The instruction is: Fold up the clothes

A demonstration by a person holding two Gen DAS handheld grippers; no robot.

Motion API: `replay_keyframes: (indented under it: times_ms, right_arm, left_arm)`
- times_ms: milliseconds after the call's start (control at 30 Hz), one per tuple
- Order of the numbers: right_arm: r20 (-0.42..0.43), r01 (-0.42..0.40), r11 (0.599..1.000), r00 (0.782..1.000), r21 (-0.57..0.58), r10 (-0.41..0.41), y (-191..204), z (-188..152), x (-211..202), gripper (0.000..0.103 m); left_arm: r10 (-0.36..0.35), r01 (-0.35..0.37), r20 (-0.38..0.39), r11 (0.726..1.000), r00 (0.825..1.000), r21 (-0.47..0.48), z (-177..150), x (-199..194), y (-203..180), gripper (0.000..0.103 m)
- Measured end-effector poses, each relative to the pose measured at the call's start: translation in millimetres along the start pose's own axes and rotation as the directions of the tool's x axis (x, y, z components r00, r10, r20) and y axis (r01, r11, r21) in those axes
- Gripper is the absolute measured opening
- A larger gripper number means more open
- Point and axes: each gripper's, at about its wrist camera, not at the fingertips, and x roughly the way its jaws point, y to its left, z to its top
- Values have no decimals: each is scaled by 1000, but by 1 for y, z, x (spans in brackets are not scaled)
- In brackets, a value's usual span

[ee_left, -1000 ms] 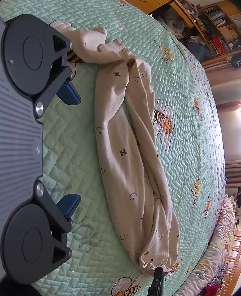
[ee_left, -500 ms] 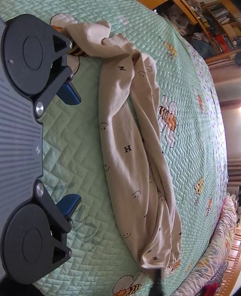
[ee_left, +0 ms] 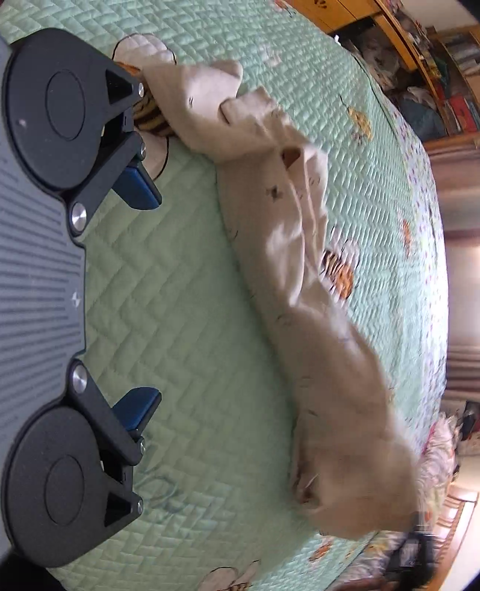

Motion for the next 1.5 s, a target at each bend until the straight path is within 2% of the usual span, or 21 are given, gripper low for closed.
replay_keyframes:
  times_ms: [33, 67, 133, 200, 267, 367, 500, 567, 633, 700, 767, 867, 1000, 1067, 1133, 1200, 1267, 1300, 1333, 1433, 1500]
  right_arm:
    - [-51, -26, 999, 998, 38, 28, -8, -10, 0, 21]
    - [-57, -55, 996, 997, 74, 59, -16, -22, -7, 22]
    - [-5, -90, 987, 996, 131, 91, -32, -47, -34, 31]
    - [40, -79, 980, 997, 180, 72, -53, -62, -59, 51]
    - [61, -41, 978, 998, 202, 29, -74, -72, -79, 56]
    - [18, 59, 987, 998, 148, -62, -89, -75, -75, 57]
    - [22, 78, 997, 997, 26, -78, -64, -69, -53, 58]
    - [16, 87, 996, 996, -26, -87, -44, -66, -39, 62]
    - [37, 148, 984, 989, -97, -145, -21, -68, -22, 63]
    - [91, 228, 955, 972, -192, -214, -3, -69, -6, 63]
    - [95, 303, 907, 953, -293, -287, 5, -69, 13, 61]
    - [5, 299, 911, 950, -283, -311, -9, -71, 32, 12]
    - [68, 125, 989, 991, -85, -119, -33, -71, -18, 10]
    - [119, -12, 999, 993, 53, 6, -51, -72, -57, 10]
    - [87, -59, 990, 995, 127, 48, -72, -81, -85, 10]
    - [50, -95, 976, 995, 198, 87, -95, -91, -111, 13]
    - [-78, 37, 989, 997, 146, -26, -110, -106, -120, 20]
    - [-139, 113, 988, 985, 106, -98, -115, -114, -123, 25]
    - [-154, 154, 982, 979, 110, -136, -120, -119, -129, 27]
    - [-46, 187, 974, 982, 130, -182, -115, -110, -151, 31]
    - [42, 165, 983, 985, 82, -168, -101, -95, -152, 52]
  left_arm:
    - [0, 0, 5, 1000, 1000, -7, 0, -1, 2, 102]
    - [2, -2, 0, 1000, 1000, -13, 0, 1, 4, 102]
    - [0, 0, -19, 1000, 1000, -27, 0, 6, 6, 102]
    - [-18, 17, -31, 999, 999, -41, -1, 10, 4, 102]
    - [-38, 36, -42, 999, 998, -40, -1, 12, 0, 102]
    - [-61, 60, -57, 998, 996, -21, -3, 16, -10, 102]
    - [-64, 66, -73, 998, 995, 21, -5, 20, -23, 102]
    - [-60, 62, -77, 998, 995, 23, -4, 21, -25, 102]
    - [-56, 58, -80, 998, 995, 19, -3, 22, -26, 102]
    - [-52, 53, -80, 999, 995, 10, -2, 22, -24, 102]
    - [-44, 44, -81, 999, 996, 4, -2, 21, -22, 102]
    - [-28, 28, -80, 1000, 996, -7, -2, 19, -18, 102]
    - [-24, 22, -66, 999, 998, -27, -1, 14, -13, 102]
    - [-26, 24, -61, 999, 998, -30, 0, 13, -13, 102]
    - [-35, 33, -57, 999, 998, -30, 0, 12, -14, 102]
    - [-47, 46, -57, 999, 997, -27, -1, 13, -16, 102]
    - [-53, 52, -64, 998, 996, -20, -1, 15, -19, 102]
    - [-56, 55, -68, 998, 996, -17, -1, 16, -20, 102]
    - [-59, 58, -72, 998, 996, -13, -1, 17, -21, 102]
    - [-65, 64, -83, 998, 994, -7, -1, 20, -23, 102]
    - [-67, 66, -83, 998, 994, -12, -2, 20, -25, 102]
